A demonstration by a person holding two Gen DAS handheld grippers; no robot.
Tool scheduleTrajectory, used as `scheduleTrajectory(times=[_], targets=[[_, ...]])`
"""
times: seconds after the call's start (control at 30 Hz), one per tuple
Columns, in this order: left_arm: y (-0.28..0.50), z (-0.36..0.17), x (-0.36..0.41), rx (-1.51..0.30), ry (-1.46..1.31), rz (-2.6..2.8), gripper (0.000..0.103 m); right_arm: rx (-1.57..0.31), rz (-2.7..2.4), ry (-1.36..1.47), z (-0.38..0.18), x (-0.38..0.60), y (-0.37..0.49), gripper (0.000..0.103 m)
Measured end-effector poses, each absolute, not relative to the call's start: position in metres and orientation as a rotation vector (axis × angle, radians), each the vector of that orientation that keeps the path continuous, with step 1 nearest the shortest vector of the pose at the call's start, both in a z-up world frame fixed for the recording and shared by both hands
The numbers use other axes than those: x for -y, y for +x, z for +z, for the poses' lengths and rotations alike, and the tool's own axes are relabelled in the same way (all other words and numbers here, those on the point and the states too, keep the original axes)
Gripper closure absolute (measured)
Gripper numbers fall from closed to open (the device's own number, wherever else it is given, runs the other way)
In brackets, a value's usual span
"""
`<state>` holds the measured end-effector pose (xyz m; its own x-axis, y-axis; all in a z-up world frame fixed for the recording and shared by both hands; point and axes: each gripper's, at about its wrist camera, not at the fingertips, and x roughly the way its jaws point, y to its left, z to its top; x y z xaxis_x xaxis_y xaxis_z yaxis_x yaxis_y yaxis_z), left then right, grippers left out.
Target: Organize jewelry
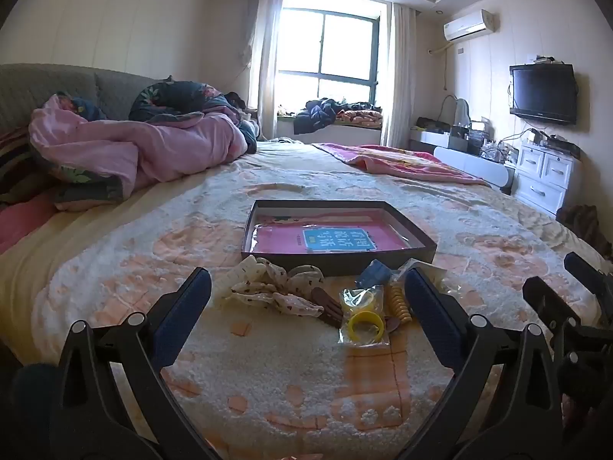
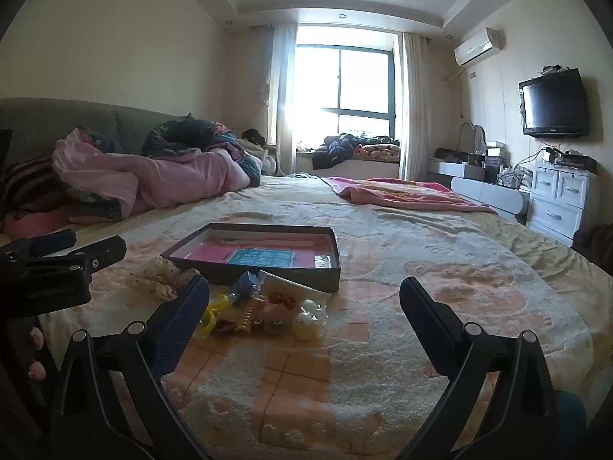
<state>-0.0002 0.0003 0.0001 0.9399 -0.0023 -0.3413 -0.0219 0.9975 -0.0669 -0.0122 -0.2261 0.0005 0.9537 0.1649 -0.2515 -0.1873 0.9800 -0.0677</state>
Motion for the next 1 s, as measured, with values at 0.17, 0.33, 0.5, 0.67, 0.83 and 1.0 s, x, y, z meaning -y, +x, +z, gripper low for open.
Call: scheduleTrajectory(times=[0.17, 0.33, 0.5, 0.67, 0.83, 1.0], targets=[[0.000, 0.000, -0.002, -0.354, -0.070, 0.013, 0.010, -0.240, 0.181, -0.070, 0.001, 0.230, -0.012, 0.006], [0.000, 0.000, 0.000, -0.354, -0.061, 0.013, 0.010, -0.238, 0.191, -0.076, 0.005, 0.235, -0.015, 0.006], [0.001, -0.004, 0.013, -0.349, -0.057, 0.010, 0.010, -0.240, 0.179, -0.076, -0.003, 0.232, -0.010, 0.006], [0.001, -0.004, 0.012, -0.349, -0.057, 0.007, 0.010, -0.238, 0.179, -0.081, -0.001, 0.228, -0.011, 0.006], [-0.002, 0.000, 0.007, -0.350, -0.056, 0.006, 0.010, -0.237, 0.178, -0.082, -0.001, 0.227, -0.011, 0.006], [0.001, 0.000, 0.004, -0.350, -0.056, 0.007, 0.010, -0.233, 0.179, -0.082, -0.002, 0.226, -0.012, 0.006]])
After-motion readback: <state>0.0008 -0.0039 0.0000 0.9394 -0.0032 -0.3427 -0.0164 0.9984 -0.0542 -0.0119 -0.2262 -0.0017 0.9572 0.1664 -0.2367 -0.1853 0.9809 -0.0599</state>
